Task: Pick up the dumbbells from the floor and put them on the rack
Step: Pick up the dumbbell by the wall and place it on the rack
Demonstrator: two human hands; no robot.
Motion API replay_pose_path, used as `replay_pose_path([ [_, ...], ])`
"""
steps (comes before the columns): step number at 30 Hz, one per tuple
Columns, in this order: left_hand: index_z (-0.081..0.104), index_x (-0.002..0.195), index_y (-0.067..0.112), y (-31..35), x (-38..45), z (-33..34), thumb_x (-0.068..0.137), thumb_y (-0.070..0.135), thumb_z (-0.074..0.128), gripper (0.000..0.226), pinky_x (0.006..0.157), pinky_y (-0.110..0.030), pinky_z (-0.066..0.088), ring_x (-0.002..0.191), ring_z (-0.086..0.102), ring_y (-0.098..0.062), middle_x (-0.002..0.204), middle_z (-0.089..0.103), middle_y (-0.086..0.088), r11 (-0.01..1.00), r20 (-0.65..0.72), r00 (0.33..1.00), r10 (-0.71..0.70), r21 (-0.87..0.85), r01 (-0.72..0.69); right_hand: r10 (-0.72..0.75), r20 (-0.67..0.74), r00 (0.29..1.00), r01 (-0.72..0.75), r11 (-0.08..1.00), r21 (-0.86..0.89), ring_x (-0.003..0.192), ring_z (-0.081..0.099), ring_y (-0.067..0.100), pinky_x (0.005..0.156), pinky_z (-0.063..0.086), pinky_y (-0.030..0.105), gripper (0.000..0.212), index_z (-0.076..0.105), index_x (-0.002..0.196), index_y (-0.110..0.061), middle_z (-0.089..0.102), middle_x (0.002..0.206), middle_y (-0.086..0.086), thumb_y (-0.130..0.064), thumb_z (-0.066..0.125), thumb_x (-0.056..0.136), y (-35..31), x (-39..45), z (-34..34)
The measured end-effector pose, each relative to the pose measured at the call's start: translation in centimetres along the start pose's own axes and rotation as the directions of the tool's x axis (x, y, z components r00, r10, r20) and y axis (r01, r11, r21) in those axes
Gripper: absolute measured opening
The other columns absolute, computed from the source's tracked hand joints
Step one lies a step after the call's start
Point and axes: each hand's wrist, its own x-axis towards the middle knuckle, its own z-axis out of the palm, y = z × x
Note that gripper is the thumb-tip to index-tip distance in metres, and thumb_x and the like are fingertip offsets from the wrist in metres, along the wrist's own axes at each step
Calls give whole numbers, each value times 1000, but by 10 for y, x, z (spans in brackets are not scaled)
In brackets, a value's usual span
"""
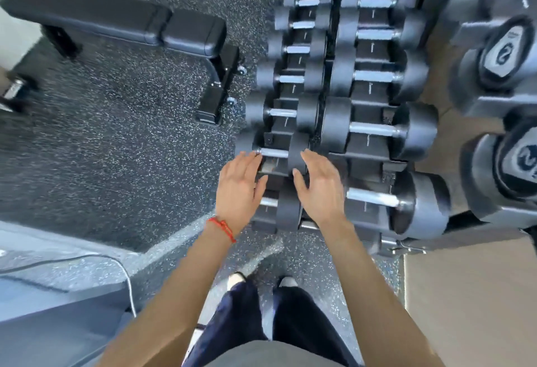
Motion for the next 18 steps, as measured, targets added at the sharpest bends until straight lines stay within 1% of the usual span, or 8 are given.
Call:
replay_pose_path([
  [3, 58, 116, -2, -29, 1, -12, 82, 14, 62, 38, 97, -52, 41, 117, 54, -40, 121, 61, -21, 997, -41, 996, -75, 22, 76, -104, 35, 994, 105, 994, -30, 117, 53, 35, 104, 37, 46, 36, 55, 119, 2, 59, 124, 20, -13, 57, 87, -13, 19, 12],
  [7, 58, 118, -3, -57, 7, -22, 81, 13, 65, 40, 98, -53, 40, 119, 53, -40, 123, 60, -22, 980, -104, 978, -179, 67, 186, -212, 138, 967, 219, 975, -35, 124, 48, 33, 108, 31, 46, 40, 52, 124, 0, 55, 130, 18, -19, 55, 89, -25, 52, 31],
  [10, 53, 125, -1, -72, 9, -31, 85, 17, 62, 44, 103, -53, 38, 126, 47, -37, 131, 55, -20, 954, -129, 952, -277, 82, 289, -291, 223, 930, 304, 952, -23, 128, 43, 30, 111, 26, 43, 43, 49, 128, -3, 51, 135, 15, -24, 51, 91, -36, 75, 45],
  [13, 48, 131, 3, -88, 12, -40, 88, 21, 58, 47, 108, -49, 34, 131, 42, -32, 137, 50, -16, 919, -164, 916, -366, 92, 384, -379, 254, 890, 390, 921, 8, 130, 42, 28, 111, 25, 42, 44, 48, 129, -5, 50, 137, 13, -27, 50, 91, -54, 100, 58],
  [18, 51, 128, 2, -119, 14, -53, 87, 20, 59, 45, 104, -50, 37, 128, 45, -35, 134, 53, -17, 867, -233, 857, -460, 92, 490, -484, 323, 813, 495, 867, 56, 133, 37, 24, 114, 22, 42, 46, 43, 133, -9, 46, 140, 10, -31, 46, 93, -93, 136, 84],
])
